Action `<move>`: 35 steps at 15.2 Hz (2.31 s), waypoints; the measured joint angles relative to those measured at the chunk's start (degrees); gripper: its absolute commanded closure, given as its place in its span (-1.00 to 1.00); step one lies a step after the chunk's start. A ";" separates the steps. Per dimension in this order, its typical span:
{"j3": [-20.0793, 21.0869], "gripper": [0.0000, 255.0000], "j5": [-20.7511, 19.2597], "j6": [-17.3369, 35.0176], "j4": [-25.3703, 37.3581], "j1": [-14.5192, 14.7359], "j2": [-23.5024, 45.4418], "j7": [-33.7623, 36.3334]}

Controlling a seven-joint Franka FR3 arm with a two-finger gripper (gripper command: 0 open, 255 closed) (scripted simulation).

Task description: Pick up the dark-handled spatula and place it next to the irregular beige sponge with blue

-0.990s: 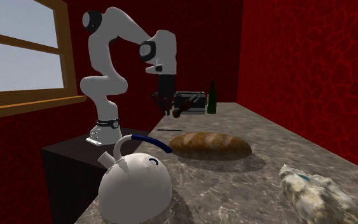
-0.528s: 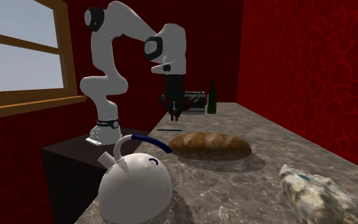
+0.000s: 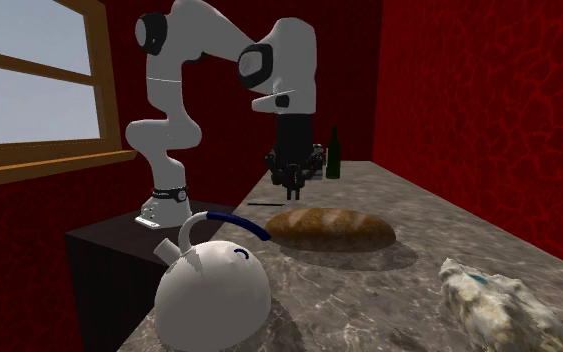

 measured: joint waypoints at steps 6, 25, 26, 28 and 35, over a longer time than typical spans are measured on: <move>-1.46 1.00 -1.82 -6.09 19.17 -0.10 13.13 -2.21; -3.40 1.00 -3.46 -11.02 46.18 0.75 35.10 -5.30; -3.43 1.00 -3.51 -10.48 45.99 0.75 35.45 -5.26; -3.52 1.00 -3.62 -9.35 45.56 0.72 36.15 -5.19; -3.81 1.00 -3.98 -5.85 44.65 0.78 38.75 -4.87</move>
